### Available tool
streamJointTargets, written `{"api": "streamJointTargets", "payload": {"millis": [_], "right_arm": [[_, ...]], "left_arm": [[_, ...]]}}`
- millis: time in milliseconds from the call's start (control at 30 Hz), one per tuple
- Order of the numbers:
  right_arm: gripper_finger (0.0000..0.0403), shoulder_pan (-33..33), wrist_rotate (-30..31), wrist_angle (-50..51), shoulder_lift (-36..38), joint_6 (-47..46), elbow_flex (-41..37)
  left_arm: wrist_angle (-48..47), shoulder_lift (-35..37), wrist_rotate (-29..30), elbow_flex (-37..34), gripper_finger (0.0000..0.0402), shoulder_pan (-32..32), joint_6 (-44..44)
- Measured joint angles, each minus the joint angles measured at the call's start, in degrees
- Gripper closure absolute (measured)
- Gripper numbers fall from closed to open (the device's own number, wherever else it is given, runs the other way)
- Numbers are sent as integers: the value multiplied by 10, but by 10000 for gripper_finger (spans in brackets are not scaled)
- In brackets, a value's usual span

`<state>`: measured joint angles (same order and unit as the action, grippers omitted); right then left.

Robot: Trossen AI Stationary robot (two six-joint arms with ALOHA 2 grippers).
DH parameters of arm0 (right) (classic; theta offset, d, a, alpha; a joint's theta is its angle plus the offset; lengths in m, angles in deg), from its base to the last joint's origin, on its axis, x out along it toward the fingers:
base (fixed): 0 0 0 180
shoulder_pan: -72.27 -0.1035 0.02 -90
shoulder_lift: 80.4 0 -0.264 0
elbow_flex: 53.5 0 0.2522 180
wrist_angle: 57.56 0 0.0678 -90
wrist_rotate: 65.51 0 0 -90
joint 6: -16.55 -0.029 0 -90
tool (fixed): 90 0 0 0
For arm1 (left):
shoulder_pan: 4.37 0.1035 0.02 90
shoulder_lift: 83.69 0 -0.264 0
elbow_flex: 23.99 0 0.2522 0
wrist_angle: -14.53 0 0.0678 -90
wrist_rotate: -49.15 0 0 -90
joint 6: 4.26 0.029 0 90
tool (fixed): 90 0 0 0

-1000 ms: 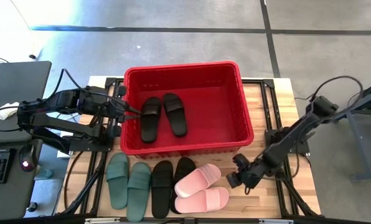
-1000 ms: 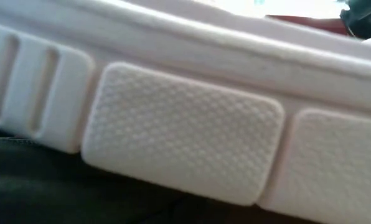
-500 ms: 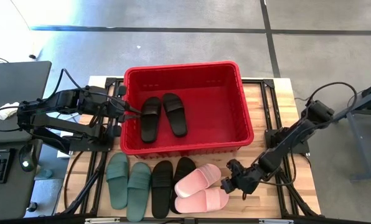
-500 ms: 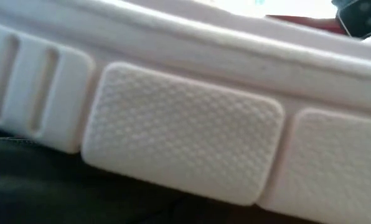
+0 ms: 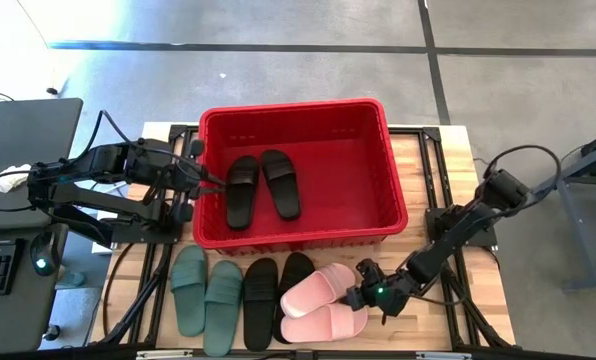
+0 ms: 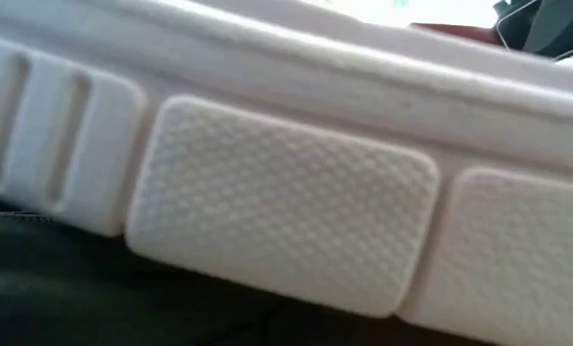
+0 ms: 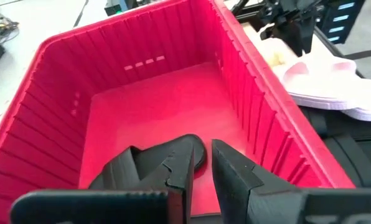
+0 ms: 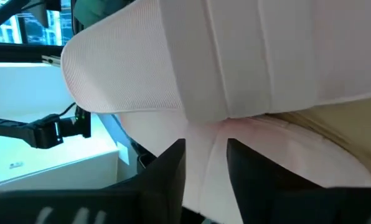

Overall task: Pick and place slides into bin
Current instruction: Put the pink slipper into the red bin

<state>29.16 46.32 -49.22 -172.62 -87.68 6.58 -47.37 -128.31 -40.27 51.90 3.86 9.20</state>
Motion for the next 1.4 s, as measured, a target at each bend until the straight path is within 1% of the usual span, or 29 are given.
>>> {"api": "streamJointTargets", "payload": {"millis": [200,300,367,467,533,667,700,833,1133,1233,1333,1400], "right_arm": [[231,0,-4,-28,-19,23,0],[208,-1,14,-25,-19,26,0],[199,-4,20,-6,-18,24,1],[193,-10,31,52,-18,-4,1],[192,-17,61,82,-18,-19,1],[192,-36,172,102,-18,-28,1],[192,-38,185,108,-18,-30,1],[192,-37,162,133,-18,-36,1],[192,-18,143,121,-20,-12,0],[192,-14,128,52,-20,2,-23],[192,-14,134,-26,-20,7,-61],[192,-14,149,-49,-20,6,-77]], "left_arm": [[0,0,-16,0,355,0,0],[-1,0,-17,0,355,0,0],[-1,0,-17,0,355,0,0],[-5,0,-17,0,355,0,0],[-7,0,-17,0,355,0,-1],[-20,0,-17,0,355,0,-2],[-22,0,-17,0,355,0,-2],[-28,0,-17,0,355,0,-2],[-28,0,-17,0,355,0,-3],[-30,0,-17,0,355,0,-2],[-31,0,-17,0,355,0,-2],[-31,0,-17,0,355,0,-2]]}}
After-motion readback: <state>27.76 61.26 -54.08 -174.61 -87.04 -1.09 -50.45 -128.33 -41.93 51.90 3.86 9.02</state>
